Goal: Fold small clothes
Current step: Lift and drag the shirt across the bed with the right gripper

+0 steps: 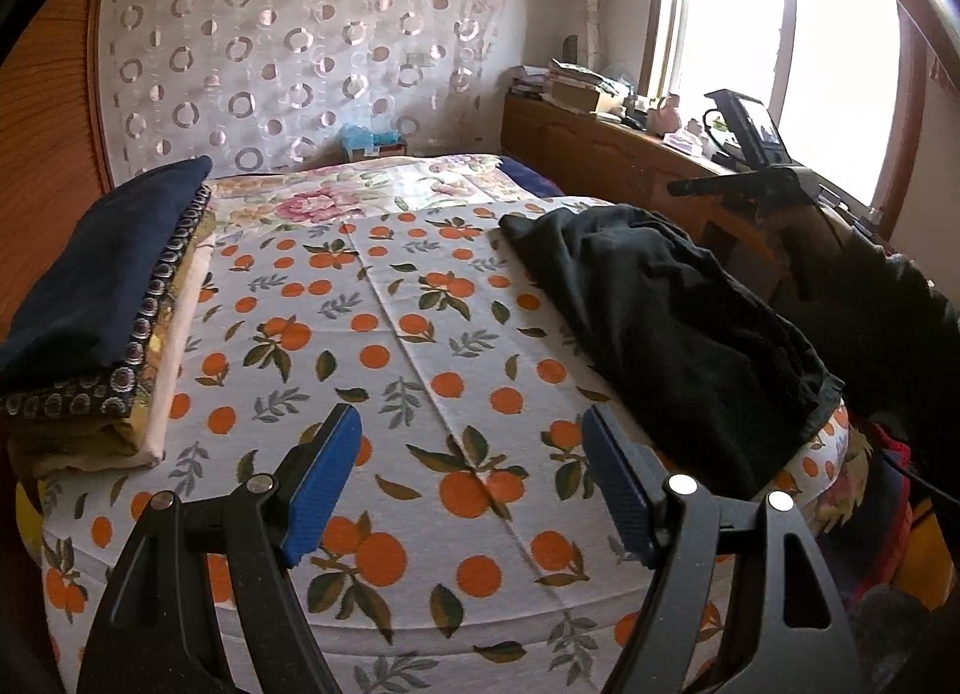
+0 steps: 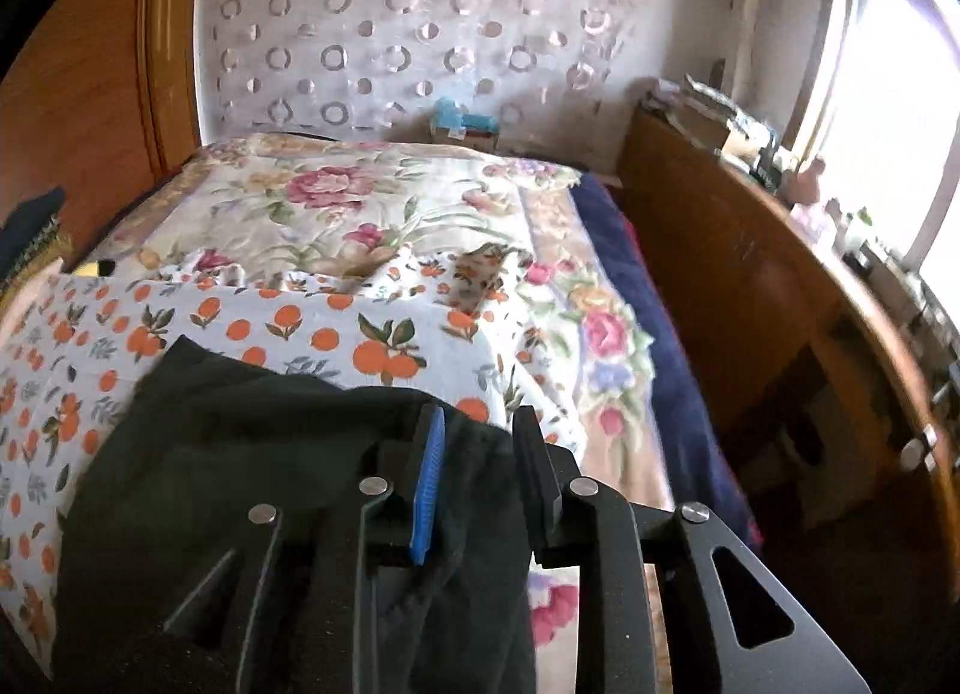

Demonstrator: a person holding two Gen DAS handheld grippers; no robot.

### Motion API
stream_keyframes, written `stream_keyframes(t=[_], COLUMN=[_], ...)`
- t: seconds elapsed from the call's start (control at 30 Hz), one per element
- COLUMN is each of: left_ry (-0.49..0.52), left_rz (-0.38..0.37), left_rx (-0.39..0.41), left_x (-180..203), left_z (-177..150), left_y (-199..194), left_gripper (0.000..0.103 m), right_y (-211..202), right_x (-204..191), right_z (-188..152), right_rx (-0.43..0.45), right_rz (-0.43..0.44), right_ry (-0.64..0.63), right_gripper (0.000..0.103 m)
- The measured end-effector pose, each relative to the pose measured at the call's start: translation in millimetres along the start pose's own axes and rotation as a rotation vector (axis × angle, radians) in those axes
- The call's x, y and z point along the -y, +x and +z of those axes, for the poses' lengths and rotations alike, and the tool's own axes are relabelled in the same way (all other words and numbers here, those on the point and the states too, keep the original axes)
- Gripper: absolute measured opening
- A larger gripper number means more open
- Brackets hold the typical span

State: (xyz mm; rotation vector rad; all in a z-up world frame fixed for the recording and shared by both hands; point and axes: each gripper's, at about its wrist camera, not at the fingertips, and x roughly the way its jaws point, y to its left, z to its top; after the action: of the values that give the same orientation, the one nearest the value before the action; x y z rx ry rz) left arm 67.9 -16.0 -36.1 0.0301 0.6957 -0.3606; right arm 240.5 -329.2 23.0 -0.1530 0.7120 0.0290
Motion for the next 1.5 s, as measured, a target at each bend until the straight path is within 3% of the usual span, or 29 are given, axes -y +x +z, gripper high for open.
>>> stream_keyframes(t=[0.17, 0.47, 0.53, 0.6, 1.13, 1.17, 1.23, 1.4, 1.5], left_ry=[0.008, 0.043, 0.055, 0.066, 0.111, 0.114, 0.121, 0.125, 0.127], left_rz=[-0.015, -0.064, -0.073, -0.082, -0.134, -0.136, -0.136, -0.142, -0.145], left_rx=[-0.008, -0.028, -0.032, -0.037, -0.087, -0.091, -0.097, -0.104, -0.104], left_x=[8, 35, 42, 49, 84, 85, 88, 92, 93], left_z=[1, 3, 3, 3, -7, -8, -9, -10, -10], left_y=[6, 17, 19, 21, 35, 36, 38, 39, 38], left_gripper=[0.077, 0.077, 0.077, 0.077, 0.077, 0.077, 0.077, 0.077, 0.077], right_y=[-27, -88, -98, -109, -147, -146, -148, -167, -190], right_x=[-1, 2, -2, -6, 11, 12, 16, 25, 42], right_z=[-17, -94, -111, -125, -185, -186, -187, -187, -185], right_rx=[0.026, 0.049, 0.044, 0.041, -0.04, -0.041, -0.035, 0.032, 0.076], right_rz=[0.063, 0.189, 0.197, 0.208, 0.297, 0.302, 0.338, 0.361, 0.312], right_ry=[-0.025, -0.076, -0.09, -0.09, -0.033, -0.032, -0.026, -0.019, -0.013], right_gripper=[0.024, 0.026, 0.038, 0.04, 0.04, 0.038, 0.011, 0.003, 0.003])
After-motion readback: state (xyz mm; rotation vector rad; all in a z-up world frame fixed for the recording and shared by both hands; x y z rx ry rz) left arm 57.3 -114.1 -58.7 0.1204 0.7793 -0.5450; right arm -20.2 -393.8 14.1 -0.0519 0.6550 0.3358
